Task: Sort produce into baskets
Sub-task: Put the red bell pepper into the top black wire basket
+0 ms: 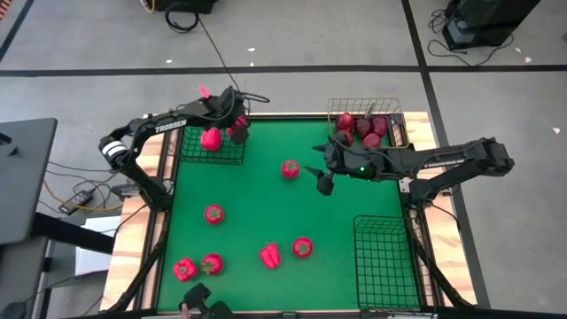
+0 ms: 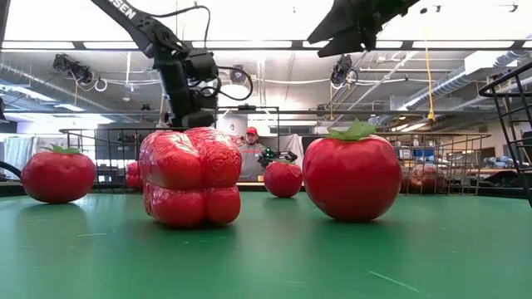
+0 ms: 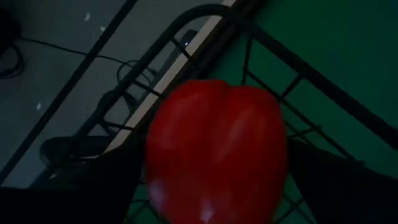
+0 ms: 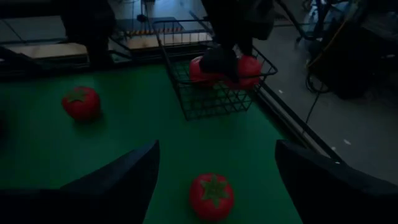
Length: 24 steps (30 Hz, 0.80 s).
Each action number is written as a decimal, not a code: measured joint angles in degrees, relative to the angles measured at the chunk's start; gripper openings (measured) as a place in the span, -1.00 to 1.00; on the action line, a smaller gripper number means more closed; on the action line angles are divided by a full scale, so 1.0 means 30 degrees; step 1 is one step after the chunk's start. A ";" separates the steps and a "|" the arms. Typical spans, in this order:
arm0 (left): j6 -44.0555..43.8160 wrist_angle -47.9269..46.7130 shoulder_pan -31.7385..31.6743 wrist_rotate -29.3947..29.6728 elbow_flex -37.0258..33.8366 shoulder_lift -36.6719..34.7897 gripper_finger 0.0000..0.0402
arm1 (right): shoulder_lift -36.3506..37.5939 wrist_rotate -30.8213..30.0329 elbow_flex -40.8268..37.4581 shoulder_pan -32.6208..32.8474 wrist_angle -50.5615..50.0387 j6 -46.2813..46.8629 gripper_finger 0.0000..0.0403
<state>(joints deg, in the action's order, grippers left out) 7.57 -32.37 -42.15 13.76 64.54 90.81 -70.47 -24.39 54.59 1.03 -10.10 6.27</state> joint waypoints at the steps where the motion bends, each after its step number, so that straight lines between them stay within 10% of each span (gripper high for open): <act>1: -0.0029 -0.0463 0.0000 0.0123 0.0210 0.0029 0.97 | 0.0081 -0.0002 -0.0025 -0.0002 -0.0002 0.0004 0.63; 13: -0.0738 -0.5433 0.1758 0.0152 0.2824 -0.3529 0.94 | 0.0142 -0.0004 -0.0095 0.0003 0.0061 -0.0007 0.63; 24: -0.6955 -1.2387 1.1391 0.0043 0.2794 -0.7841 0.94 | 0.0135 -0.0004 -0.0095 0.0010 0.0068 0.0556 0.63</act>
<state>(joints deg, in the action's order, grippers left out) -13.29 -69.53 -7.98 13.89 72.92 67.28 -70.06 -24.40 54.30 1.06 -9.89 7.94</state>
